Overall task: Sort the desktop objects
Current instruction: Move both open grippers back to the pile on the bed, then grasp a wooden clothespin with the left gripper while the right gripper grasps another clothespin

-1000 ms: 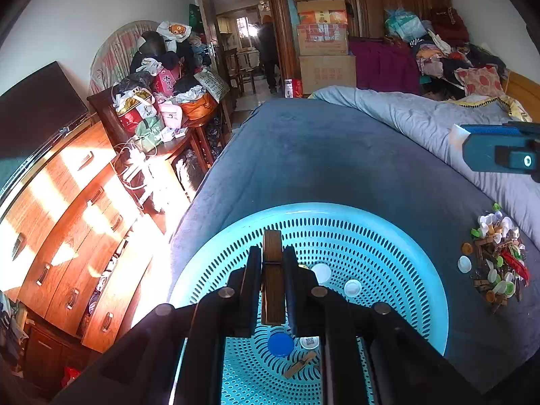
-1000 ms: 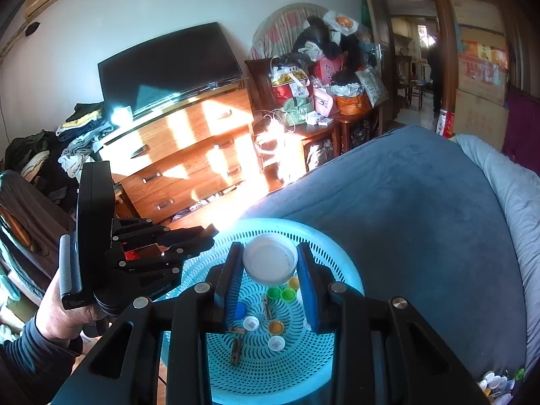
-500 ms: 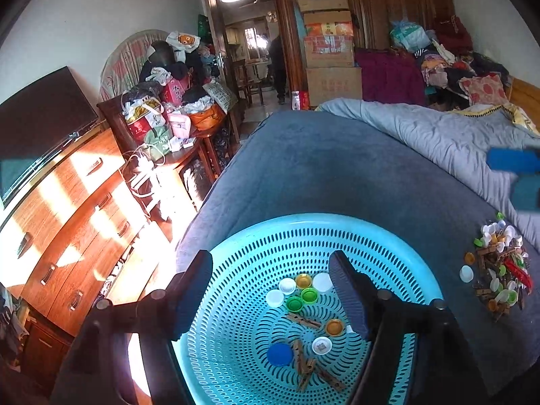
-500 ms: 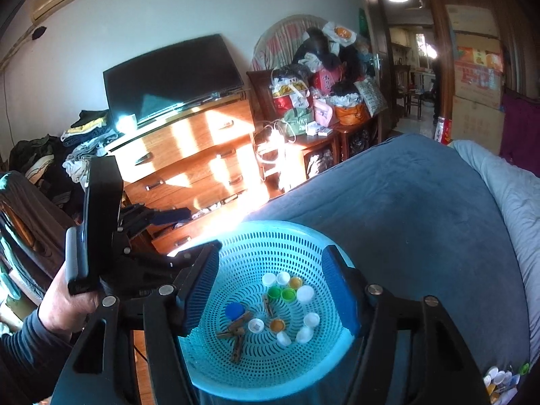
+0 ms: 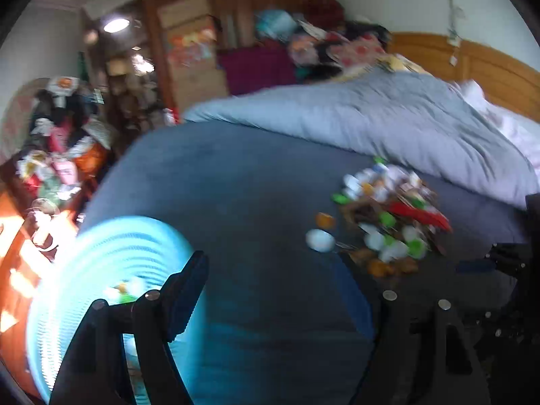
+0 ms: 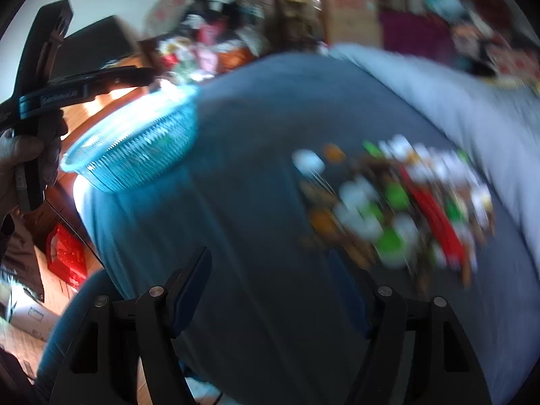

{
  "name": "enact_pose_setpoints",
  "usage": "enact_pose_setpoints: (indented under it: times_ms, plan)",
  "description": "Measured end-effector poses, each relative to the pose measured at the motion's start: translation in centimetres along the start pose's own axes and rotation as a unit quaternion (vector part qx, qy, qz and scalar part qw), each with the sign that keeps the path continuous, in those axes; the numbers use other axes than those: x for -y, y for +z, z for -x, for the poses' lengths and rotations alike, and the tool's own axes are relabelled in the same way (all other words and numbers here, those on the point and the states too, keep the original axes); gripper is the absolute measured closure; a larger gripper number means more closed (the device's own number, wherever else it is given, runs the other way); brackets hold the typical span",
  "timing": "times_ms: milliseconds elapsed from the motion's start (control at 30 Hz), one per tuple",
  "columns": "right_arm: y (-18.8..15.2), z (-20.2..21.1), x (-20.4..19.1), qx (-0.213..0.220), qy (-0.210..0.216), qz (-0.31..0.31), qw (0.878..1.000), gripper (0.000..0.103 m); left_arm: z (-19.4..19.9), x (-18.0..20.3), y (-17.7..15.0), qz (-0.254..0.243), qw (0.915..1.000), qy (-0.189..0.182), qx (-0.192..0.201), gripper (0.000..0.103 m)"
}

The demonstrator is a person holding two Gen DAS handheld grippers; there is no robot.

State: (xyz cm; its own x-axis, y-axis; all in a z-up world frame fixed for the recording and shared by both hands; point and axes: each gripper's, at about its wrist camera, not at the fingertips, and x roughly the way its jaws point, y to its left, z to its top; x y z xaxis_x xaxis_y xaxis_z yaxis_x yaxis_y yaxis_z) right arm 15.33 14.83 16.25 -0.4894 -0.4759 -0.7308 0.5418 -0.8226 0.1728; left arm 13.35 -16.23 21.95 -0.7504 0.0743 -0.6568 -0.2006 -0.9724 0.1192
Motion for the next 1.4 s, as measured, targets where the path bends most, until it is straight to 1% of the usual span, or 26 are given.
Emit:
enact_pose_setpoints:
  times_ms: [100, 167, 233, 267, 300, 400, 500, 533, 567, 600, 667, 700, 733, 767, 800, 867, 933, 967, 1100, 1167, 1200, 1233, 1300, 1333, 1367, 1400]
  plan:
    - [-3.9, 1.4, 4.2, -0.006, -0.025, -0.046, 0.999, 0.032, -4.0, 4.3, -1.6, -0.005, 0.9979, -0.062, -0.016, 0.025]
    - [-5.5, 2.3, 6.2, 0.001, -0.032, -0.072, 0.997, 0.032, -6.2, 5.8, -2.3, -0.003, 0.9958, -0.089, -0.022, 0.026]
    - [-6.1, 2.6, 7.2, 0.007, -0.037, -0.078, 0.996, 0.032, -8.7, 7.4, -2.6, 0.004, 0.9935, -0.109, -0.034, 0.026]
    - [-6.5, 2.6, 7.8, 0.008, -0.035, -0.081, 0.996, 0.032, -9.8, 7.1, -2.6, 0.005, 0.9923, -0.116, -0.042, 0.026]
    - [-6.8, 2.6, 8.3, 0.008, -0.033, -0.083, 0.996, 0.032, -10.9, 8.0, -2.6, 0.002, 0.9912, -0.124, -0.047, 0.026]
    - [-7.7, 2.2, 9.4, 0.006, -0.027, -0.098, 0.995, 0.032, -12.9, 9.3, -2.9, -0.010, 0.9900, -0.128, -0.059, 0.026]
    - [-8.7, 1.8, 10.8, 0.005, -0.025, -0.116, 0.993, 0.032, -15.5, 11.1, -3.5, -0.026, 0.9879, -0.119, -0.097, 0.026]
    - [-9.1, 1.7, 11.3, 0.005, -0.024, -0.123, 0.992, 0.032, -16.6, 12.0, -4.0, -0.029, 0.9849, -0.126, -0.115, 0.026]
    - [-9.6, 1.9, 11.4, 0.005, -0.024, -0.129, 0.991, 0.032, -17.3, 12.8, -4.4, -0.032, 0.9797, -0.146, -0.134, 0.025]
    - [-10.0, 1.8, 11.8, 0.005, -0.024, -0.135, 0.990, 0.032, -17.2, 14.0, -4.8, -0.042, 0.9738, -0.174, -0.141, 0.025]
    - [-10.5, 2.0, 12.3, 0.010, -0.020, -0.149, 0.989, 0.032, -15.3, 15.2, -4.8, -0.054, 0.9637, -0.234, -0.117, 0.026]
    - [-10.5, 2.0, 12.4, 0.014, -0.018, -0.153, 0.988, 0.032, -14.4, 15.3, -4.8, -0.049, 0.9647, -0.237, -0.103, 0.026]
    - [-10.5, 2.2, 12.5, 0.019, -0.017, -0.155, 0.988, 0.032, -13.9, 15.2, -4.8, -0.044, 0.9718, -0.214, -0.089, 0.026]
    - [-10.6, 2.2, 12.6, 0.022, -0.015, -0.157, 0.987, 0.032, -13.5, 14.8, -4.8, -0.033, 0.9766, -0.197, -0.081, 0.026]
    - [-10.6, 2.0, 12.6, 0.021, -0.013, -0.158, 0.987, 0.032, -13.3, 14.4, -4.8, -0.017, 0.9780, -0.194, -0.075, 0.026]
    - [-10.8, 1.7, 12.7, 0.020, -0.011, -0.161, 0.987, 0.032, -13.7, 14.0, -4.8, -0.012, 0.9825, -0.168, -0.080, 0.026]
    - [-10.8, 1.8, 12.6, 0.025, -0.009, -0.160, 0.987, 0.032, -14.4, 13.8, -4.8, 0.005, 0.9821, -0.159, -0.101, 0.028]
    - [-10.8, 1.8, 12.6, 0.026, -0.007, -0.160, 0.987, 0.032, -14.5, 14.1, -4.7, 0.013, 0.9807, -0.166, -0.102, 0.028]
    - [-11.0, 1.9, 12.8, 0.031, -0.006, -0.166, 0.986, 0.032, -13.4, 16.2, -4.1, 0.014, 0.9796, -0.180, -0.088, 0.028]
    - [-11.0, 1.9, 13.0, 0.031, -0.004, -0.170, 0.985, 0.032, -13.6, 17.3, -4.0, 0.015, 0.9794, -0.179, -0.093, 0.028]
    - [-11.0, 1.9, 13.0, 0.032, -0.003, -0.170, 0.985, 0.032, -14.0, 17.6, -3.9, 0.025, 0.9781, -0.180, -0.101, 0.028]
    - [-11.0, 1.9, 13.0, 0.033, -0.003, -0.170, 0.985, 0.032, -14.3, 17.9, -3.8, 0.030, 0.9786, -0.173, -0.108, 0.029]
    - [-11.0, 2.0, 13.0, 0.035, -0.002, -0.170, 0.985, 0.032, -15.2, 18.5, -3.7, 0.033, 0.9779, -0.166, -0.123, 0.037]
    - [-11.0, 2.2, 13.1, 0.038, -0.003, -0.171, 0.984, 0.032, -15.4, 18.7, -3.7, 0.032, 0.9775, -0.163, -0.130, 0.046]
    - [-11.0, 2.3, 13.1, 0.042, -0.004, -0.173, 0.984, 0.032, -15.7, 19.0, -3.7, 0.029, 0.9774, -0.159, -0.136, 0.058]
    - [-11.1, 2.5, 13.2, 0.045, -0.004, -0.175, 0.983, 0.034, -15.9, 19.4, -3.8, 0.029, 0.9756, -0.162, -0.145, 0.065]
